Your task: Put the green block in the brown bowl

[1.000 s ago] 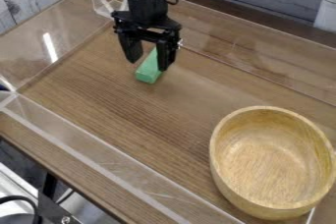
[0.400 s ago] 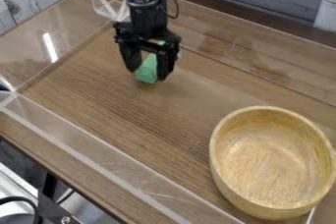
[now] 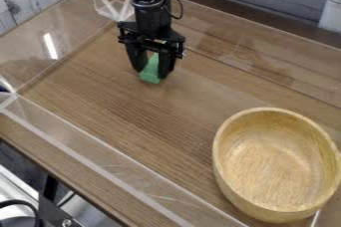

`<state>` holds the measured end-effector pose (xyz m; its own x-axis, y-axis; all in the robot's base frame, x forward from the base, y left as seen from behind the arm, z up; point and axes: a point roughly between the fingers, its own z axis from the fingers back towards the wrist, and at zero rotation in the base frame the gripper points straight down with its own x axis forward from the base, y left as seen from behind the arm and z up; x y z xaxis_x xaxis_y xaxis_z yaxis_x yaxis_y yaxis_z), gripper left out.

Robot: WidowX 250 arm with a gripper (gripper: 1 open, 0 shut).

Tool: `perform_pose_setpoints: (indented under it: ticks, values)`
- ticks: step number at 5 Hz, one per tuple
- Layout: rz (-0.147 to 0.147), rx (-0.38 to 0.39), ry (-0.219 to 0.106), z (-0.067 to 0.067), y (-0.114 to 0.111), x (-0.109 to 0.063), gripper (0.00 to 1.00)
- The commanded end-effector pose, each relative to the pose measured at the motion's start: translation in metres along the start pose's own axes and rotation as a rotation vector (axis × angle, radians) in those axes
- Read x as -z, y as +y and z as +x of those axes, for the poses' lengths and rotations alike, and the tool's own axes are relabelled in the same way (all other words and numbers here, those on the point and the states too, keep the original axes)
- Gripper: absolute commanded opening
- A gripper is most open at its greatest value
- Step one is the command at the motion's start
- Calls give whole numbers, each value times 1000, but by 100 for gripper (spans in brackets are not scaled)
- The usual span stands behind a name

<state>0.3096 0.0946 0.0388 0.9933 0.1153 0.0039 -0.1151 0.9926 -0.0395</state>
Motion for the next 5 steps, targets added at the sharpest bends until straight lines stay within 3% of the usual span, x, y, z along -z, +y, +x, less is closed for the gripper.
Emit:
perform_pose_setpoints:
  ticks: [1, 3, 4, 5]
  values:
    - [-7, 1, -62, 12, 0, -22, 0]
    - [-50, -13, -120, 19, -2, -60, 0]
    - [-73, -15, -167, 29, -4, -89, 0]
    - [-72, -13, -163, 29, -4, -77, 0]
